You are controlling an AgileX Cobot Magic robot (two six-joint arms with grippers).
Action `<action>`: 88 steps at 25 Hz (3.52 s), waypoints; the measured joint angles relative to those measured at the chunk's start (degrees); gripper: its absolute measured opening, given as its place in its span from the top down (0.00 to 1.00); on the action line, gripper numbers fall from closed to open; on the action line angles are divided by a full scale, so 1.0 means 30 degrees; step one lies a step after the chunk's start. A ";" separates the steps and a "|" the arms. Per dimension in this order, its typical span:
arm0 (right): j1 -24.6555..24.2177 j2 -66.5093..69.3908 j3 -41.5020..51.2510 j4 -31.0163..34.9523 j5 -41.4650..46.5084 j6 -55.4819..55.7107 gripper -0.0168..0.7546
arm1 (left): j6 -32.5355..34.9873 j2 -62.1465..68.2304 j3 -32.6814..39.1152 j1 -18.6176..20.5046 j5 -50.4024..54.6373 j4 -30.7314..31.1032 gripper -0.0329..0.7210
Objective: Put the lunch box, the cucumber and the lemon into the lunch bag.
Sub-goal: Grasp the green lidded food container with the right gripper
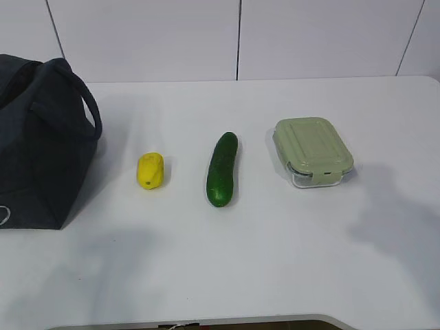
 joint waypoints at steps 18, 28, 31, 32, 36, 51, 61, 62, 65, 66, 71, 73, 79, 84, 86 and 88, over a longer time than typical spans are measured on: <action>0.0000 1.0374 -0.5749 0.5961 -0.0944 -0.4580 0.36 | 0.0000 0.0000 0.0000 0.0000 0.0000 0.0000 0.38; -0.0031 1.4236 -0.8553 0.7880 -0.1085 -0.6955 0.36 | 0.0000 0.0000 0.0000 0.0000 0.0000 0.0000 0.38; -0.0647 1.5297 -0.9592 0.8854 -0.0717 -0.7484 0.36 | 0.0000 0.0000 0.0000 0.0000 0.0000 0.0000 0.38; -0.0993 1.5707 -0.9955 0.9470 -0.0424 -0.7767 0.36 | 0.0000 0.0000 0.0000 0.0000 0.0000 0.0000 0.38; -0.2753 1.7083 -1.1130 1.3075 0.0939 -0.9791 0.36 | 0.0000 0.0000 0.0000 0.0000 0.0000 0.0000 0.38; -0.5175 2.1311 -1.2799 1.5041 0.2337 -1.2614 0.39 | 0.0000 0.0000 0.0000 0.0000 0.0000 0.0000 0.38; -0.5175 2.1382 -1.2842 1.4212 0.2337 -1.2680 0.39 | 0.0000 0.0000 0.0000 0.0000 0.0000 0.0000 0.38; -0.5175 2.1382 -1.2842 1.4212 0.2337 -1.2680 0.39 | 0.0000 0.0000 0.0000 0.0000 0.0000 0.0000 0.38; -0.5175 2.1682 -1.2937 1.4461 0.2337 -1.2607 0.31 | 0.0000 0.0000 0.0000 0.0000 0.0000 0.0000 0.38; -0.5175 2.1884 -1.2991 1.4645 0.2337 -1.2566 0.26 | 0.0000 0.0000 0.0000 0.0000 0.0000 0.0000 0.38; -0.5175 2.3139 -1.3842 1.4984 0.2337 -1.2602 0.17 | 0.0000 0.0000 0.0000 0.0000 0.0000 0.0000 0.38; -0.5175 2.3680 -1.4537 1.5033 0.2337 -1.2667 0.16 | 0.0000 0.0000 0.0000 0.0000 0.0000 0.0000 0.38; -0.5175 2.5526 -1.7164 1.5493 0.2337 -1.2672 0.18 | 0.0000 0.0000 0.0000 0.0000 0.0000 0.0000 0.38; -0.5175 2.7234 -1.8705 1.6246 0.2337 -1.2672 0.19 | 0.0000 0.0000 0.0000 0.0000 0.0000 0.0000 0.38; -0.5175 2.7751 -1.9046 1.6319 0.2337 -1.2672 0.19 | 0.0000 0.0000 0.0000 0.0000 0.0000 0.0000 0.38; -0.5175 2.8195 -1.9133 1.6362 0.2337 -1.2672 0.20 | 0.0000 0.0000 0.0000 0.0000 0.0000 0.0000 0.38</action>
